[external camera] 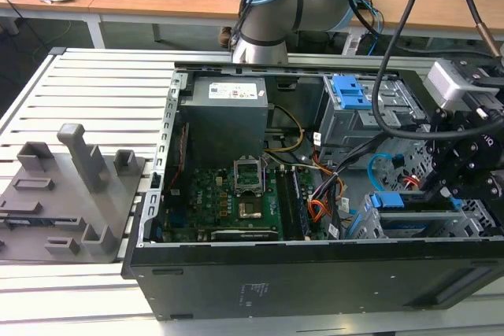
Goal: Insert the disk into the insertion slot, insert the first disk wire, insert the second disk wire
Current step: 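Insert the first disk wire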
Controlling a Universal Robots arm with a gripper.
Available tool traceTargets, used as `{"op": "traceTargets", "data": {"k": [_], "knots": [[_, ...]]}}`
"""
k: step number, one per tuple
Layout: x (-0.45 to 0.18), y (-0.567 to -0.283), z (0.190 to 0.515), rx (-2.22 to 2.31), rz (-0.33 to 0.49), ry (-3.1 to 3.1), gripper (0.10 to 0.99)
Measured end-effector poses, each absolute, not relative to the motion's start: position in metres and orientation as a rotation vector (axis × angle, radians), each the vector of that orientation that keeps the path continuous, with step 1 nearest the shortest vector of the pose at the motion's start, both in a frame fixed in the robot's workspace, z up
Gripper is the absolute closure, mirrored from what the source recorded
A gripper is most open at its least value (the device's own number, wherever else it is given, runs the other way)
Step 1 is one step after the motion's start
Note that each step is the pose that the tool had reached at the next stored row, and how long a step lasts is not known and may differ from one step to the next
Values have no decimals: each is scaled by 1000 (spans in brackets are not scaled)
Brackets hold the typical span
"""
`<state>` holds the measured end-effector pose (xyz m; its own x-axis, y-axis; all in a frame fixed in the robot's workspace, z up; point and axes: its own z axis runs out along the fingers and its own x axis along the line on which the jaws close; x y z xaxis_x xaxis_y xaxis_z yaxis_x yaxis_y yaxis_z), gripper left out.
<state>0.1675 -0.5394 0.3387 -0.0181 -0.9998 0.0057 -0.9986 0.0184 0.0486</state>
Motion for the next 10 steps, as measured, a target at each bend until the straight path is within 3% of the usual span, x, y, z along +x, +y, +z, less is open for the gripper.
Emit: {"op": "traceTargets", "data": {"k": [5,10], "knots": [[168,-539,375,2174,-47,-2214,847],[168,-539,378,2174,-47,-2214,847]]}}
